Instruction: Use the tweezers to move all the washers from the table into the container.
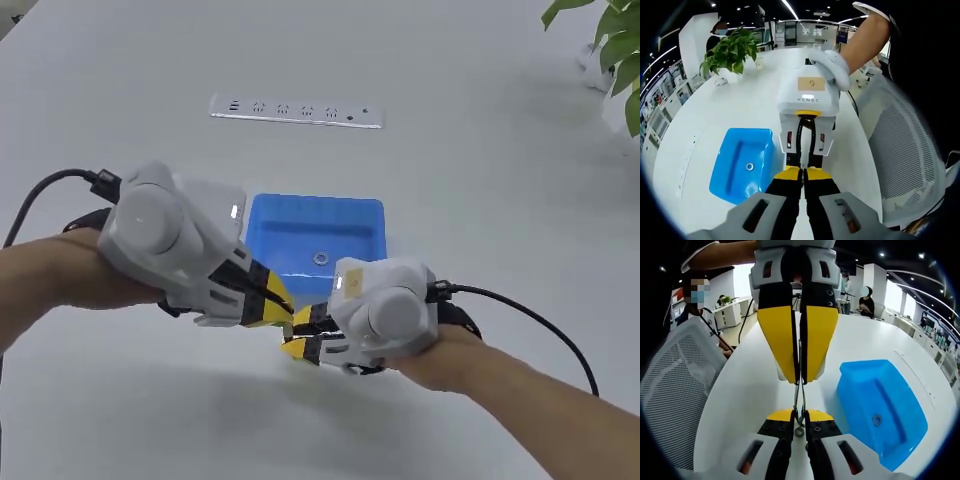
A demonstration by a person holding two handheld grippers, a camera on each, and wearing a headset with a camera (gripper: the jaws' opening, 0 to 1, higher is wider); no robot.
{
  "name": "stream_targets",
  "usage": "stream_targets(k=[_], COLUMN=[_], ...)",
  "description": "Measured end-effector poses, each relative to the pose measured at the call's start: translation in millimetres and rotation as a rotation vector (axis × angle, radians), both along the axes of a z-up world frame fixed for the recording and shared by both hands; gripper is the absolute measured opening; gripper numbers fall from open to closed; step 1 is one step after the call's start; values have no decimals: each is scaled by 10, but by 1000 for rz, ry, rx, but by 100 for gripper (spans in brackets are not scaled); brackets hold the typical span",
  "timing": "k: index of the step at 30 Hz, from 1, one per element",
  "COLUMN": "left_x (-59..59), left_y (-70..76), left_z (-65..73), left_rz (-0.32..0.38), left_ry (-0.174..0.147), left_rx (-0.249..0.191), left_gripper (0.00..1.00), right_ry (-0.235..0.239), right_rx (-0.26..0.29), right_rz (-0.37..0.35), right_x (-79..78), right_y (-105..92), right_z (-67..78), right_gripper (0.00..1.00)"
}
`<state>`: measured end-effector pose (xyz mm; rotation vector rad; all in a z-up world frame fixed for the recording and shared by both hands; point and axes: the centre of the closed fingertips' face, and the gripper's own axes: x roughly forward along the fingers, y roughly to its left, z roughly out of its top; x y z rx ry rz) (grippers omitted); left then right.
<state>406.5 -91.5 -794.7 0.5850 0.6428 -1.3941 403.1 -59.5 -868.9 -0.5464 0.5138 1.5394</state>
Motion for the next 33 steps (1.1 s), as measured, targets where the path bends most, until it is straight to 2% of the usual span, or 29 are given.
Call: stream_targets(k=[21, 33], left_x=[-27, -32], left_y=[-8, 18], left_z=[9, 123], left_rz=[-6, 3], left_ry=[-5, -11], left_rx=[14, 12], left_gripper=[5, 5], right_ry=[10, -6], right_rx=[-6, -2], right_rz=[0, 11], right_x=[-31, -24], right_y=[3, 23], right_z=[14, 118], right_gripper=[10, 10])
